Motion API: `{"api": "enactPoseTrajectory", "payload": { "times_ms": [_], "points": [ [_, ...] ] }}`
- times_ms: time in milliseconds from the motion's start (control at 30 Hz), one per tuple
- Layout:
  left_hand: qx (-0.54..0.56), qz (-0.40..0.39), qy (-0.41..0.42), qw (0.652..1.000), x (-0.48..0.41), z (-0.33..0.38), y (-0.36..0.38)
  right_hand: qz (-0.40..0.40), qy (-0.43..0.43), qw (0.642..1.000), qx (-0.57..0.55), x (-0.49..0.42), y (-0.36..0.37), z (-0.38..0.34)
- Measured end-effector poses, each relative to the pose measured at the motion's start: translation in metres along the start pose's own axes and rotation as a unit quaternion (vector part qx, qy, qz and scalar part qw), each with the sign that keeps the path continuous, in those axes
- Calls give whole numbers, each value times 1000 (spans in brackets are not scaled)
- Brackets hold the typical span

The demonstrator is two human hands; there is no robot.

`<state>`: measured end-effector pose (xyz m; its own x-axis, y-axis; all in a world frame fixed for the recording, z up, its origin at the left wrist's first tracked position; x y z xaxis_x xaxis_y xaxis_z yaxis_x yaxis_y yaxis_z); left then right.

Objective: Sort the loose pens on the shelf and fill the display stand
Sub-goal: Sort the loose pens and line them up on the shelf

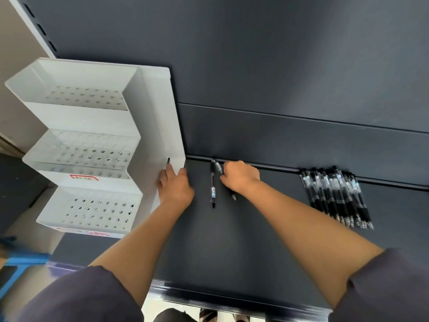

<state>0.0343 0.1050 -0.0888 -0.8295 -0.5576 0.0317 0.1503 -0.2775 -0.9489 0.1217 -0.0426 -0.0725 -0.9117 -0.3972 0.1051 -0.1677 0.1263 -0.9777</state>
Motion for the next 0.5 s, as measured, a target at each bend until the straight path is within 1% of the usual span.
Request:
{"api": "enactPoseTrajectory", "payload": {
  "times_ms": [133,300,433,500],
  "points": [
    [52,16,52,997,9,8,-2,0,17,1000,-3,1,0,0],
    [39,-6,111,993,16,30,6,-37,34,999,-1,5,4,-1],
    [137,-12,67,988,8,39,8,-65,69,994,-51,8,7,12],
    [163,-8,51,985,3,43,9,-80,86,989,-86,11,8,21]
  ]
}}
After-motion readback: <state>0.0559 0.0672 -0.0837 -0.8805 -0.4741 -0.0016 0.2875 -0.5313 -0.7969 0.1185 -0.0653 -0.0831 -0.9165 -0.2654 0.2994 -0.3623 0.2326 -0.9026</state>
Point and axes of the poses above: each hand's wrist, its own x-axis away from the middle knuckle, its own y-axis out of the palm, z = x × y, the point moved 8 cm from there along -x, towards the middle knuckle, and after that the axes turned 11 degrees about z, right-handed, at the moved point
